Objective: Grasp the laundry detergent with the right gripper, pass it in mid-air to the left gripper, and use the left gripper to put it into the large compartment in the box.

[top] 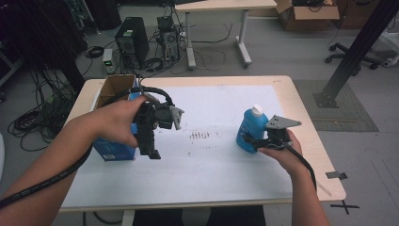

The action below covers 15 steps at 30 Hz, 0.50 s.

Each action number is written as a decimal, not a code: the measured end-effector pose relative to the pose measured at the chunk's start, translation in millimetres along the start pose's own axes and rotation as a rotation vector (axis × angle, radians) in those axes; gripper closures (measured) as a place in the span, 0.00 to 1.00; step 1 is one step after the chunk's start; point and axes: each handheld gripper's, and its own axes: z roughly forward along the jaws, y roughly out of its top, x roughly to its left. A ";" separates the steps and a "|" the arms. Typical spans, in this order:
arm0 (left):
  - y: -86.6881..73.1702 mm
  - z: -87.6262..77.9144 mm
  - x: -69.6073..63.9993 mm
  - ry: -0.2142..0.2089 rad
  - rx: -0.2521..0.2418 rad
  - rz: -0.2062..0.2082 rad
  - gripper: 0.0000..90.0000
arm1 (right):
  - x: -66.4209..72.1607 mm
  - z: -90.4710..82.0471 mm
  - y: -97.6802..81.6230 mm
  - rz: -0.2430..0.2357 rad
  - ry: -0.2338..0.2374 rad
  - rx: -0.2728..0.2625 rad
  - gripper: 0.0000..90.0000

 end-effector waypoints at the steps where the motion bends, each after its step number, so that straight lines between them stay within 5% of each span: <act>1: 0.0 0.0 0.0 0.000 0.000 0.000 0.00 | 0.3 0.2 -0.1 -0.001 0.000 0.001 0.31; 10: 0.0 -1.4 -0.2 0.003 -0.003 0.002 0.00 | 2.4 3.4 -0.9 -0.015 0.007 -0.017 0.48; 15: -0.7 -3.4 0.1 0.007 -0.008 -0.002 0.00 | -0.2 1.4 -2.4 0.029 0.029 -0.033 0.52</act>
